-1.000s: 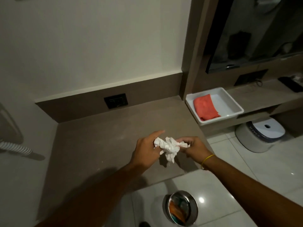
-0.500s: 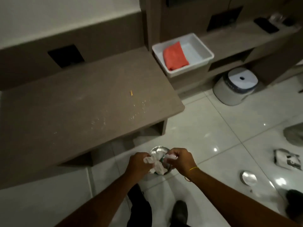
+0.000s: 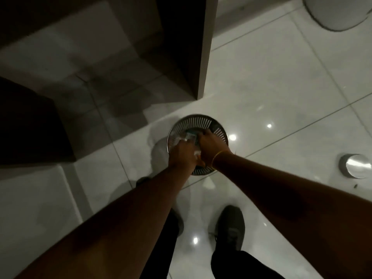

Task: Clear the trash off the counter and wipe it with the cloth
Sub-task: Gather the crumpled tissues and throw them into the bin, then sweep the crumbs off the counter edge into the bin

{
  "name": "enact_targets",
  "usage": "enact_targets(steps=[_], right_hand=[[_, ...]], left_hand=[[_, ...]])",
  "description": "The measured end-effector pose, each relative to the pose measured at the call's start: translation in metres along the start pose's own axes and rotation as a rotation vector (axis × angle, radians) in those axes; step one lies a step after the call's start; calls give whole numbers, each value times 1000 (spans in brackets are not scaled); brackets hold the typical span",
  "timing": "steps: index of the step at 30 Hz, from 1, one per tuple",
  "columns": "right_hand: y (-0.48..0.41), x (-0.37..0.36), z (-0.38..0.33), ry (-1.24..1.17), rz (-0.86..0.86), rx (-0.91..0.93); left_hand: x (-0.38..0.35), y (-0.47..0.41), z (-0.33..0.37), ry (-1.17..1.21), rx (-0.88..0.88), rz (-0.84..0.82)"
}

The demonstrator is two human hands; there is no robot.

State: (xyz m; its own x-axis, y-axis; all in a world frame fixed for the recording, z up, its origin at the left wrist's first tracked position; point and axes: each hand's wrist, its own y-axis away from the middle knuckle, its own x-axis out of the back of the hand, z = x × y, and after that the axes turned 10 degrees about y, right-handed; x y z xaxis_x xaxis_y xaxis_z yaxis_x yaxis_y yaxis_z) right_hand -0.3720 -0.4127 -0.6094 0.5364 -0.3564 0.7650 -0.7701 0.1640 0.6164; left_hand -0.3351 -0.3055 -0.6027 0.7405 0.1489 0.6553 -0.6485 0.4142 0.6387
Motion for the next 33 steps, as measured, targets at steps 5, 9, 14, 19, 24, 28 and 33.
enact_targets(steps=[5,9,14,19,24,28,33], right_hand=[[-11,-16,6,100,-121,28],[21,12,5,20,8,72],[97,89,-15,-130,179,34],[193,223,-55,-192,566,96],[237,370,-103,-236,954,297],[207,458,-143,-208,866,304],[129,519,-187,-64,623,89]], left_hand=[[-18,-15,-4,-372,-115,-131],[2,7,-2,-425,-224,-90],[78,80,16,-339,-304,106],[197,184,70,-238,-472,337],[318,256,121,-125,-749,738],[408,258,135,-109,-710,868],[450,227,90,-118,-505,676]])
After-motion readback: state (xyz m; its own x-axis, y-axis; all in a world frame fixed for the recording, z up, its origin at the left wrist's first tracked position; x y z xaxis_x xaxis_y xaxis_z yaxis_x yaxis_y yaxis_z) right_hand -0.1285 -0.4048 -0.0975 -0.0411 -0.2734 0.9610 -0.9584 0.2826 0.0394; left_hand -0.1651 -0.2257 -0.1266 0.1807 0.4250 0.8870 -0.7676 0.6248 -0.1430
